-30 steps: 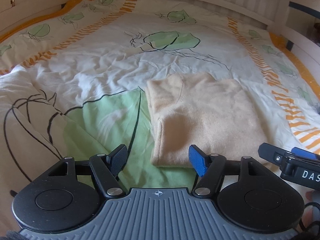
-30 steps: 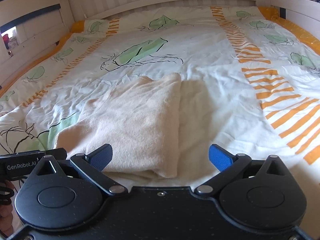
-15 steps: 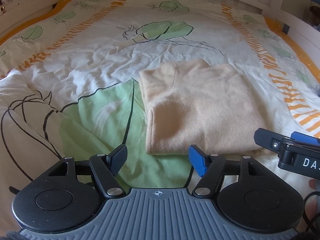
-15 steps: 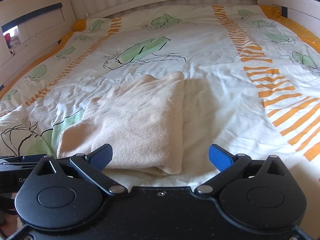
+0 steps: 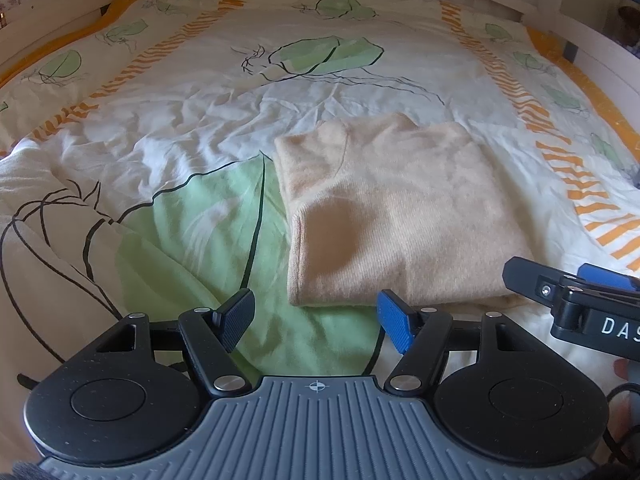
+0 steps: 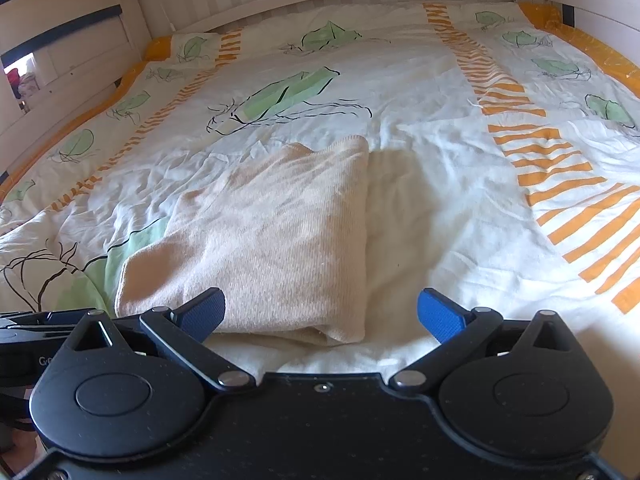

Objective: Fold small clothes

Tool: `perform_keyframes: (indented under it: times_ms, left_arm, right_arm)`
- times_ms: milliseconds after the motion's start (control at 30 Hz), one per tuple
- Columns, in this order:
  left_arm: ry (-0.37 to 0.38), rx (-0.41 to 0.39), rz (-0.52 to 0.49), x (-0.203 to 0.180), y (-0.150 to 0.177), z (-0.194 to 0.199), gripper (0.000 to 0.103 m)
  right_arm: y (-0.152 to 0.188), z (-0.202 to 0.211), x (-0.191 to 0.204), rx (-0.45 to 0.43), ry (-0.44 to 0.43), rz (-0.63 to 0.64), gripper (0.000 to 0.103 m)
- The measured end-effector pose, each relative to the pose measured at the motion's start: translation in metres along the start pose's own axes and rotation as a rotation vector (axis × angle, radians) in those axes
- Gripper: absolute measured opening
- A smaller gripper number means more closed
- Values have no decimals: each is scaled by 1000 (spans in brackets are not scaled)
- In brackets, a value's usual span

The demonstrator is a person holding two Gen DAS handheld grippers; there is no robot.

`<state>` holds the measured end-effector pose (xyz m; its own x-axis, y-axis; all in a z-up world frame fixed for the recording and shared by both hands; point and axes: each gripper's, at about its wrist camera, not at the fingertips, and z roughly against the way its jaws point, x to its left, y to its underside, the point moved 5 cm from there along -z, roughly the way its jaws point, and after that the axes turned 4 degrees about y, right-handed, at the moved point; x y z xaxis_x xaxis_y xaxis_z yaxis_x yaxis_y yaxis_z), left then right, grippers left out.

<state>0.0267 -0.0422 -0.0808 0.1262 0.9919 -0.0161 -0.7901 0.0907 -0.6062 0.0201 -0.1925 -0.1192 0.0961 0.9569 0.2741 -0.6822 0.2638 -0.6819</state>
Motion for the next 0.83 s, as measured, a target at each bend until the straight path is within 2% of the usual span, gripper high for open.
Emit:
perform_keyframes:
  times_ms: [833]
  left_arm:
    - [21, 16, -22, -6, 0, -4, 66]
  right_arm:
    - [3, -3, -1, 11, -7, -24, 102]
